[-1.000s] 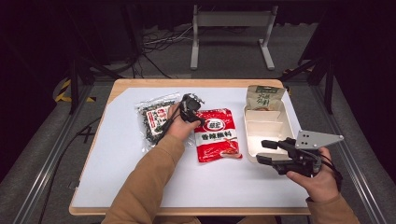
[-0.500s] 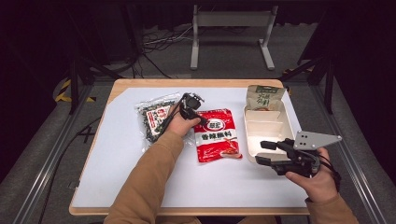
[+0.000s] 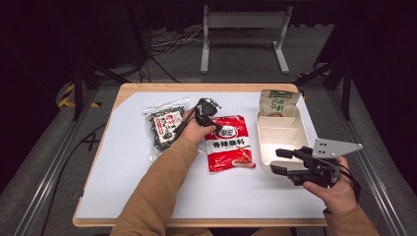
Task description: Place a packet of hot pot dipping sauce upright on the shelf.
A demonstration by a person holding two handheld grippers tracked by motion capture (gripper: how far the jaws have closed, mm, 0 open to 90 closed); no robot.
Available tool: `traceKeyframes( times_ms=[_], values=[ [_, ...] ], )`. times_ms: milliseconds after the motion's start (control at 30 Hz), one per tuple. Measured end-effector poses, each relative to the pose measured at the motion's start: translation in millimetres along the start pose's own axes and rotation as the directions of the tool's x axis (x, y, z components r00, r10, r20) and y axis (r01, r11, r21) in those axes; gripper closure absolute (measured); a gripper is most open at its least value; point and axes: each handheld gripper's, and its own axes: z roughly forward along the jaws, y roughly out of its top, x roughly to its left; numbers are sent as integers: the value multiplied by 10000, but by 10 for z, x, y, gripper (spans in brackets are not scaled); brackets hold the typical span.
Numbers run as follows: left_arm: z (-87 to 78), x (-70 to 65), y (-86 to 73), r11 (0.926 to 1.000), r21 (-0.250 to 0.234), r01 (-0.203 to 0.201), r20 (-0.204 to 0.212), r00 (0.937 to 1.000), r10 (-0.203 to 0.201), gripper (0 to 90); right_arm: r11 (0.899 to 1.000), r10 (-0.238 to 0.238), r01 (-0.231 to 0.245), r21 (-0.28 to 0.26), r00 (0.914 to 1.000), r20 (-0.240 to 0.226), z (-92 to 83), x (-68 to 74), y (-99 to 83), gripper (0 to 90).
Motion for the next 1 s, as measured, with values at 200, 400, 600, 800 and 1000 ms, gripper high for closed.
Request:
traceKeyframes(
  times_ms=[200,400,600,800,1000],
  values=[
    [-3,95,-48,9998,39,219,362,9991,-220,186,9999,58,-58,85,10000,-33,39,-17,-21,448],
    [-13,80,-52,9997,58,237,414,9989,-240,236,10000,39,-39,52,9999,-117,55,-3,-8,446],
    [-22,42,-39,9991,154,393,322,9987,-398,274,10000,54,-55,-53,9998,-199,47,-2,1,446],
    [-46,-8,-31,9992,224,341,316,9989,-348,368,10000,45,-46,-35,9997,-258,60,-5,4,446],
    [-68,-82,-17,9997,246,58,391,9992,-68,536,10000,54,-54,-22,9996,-264,67,-8,7,447]
  ],
)
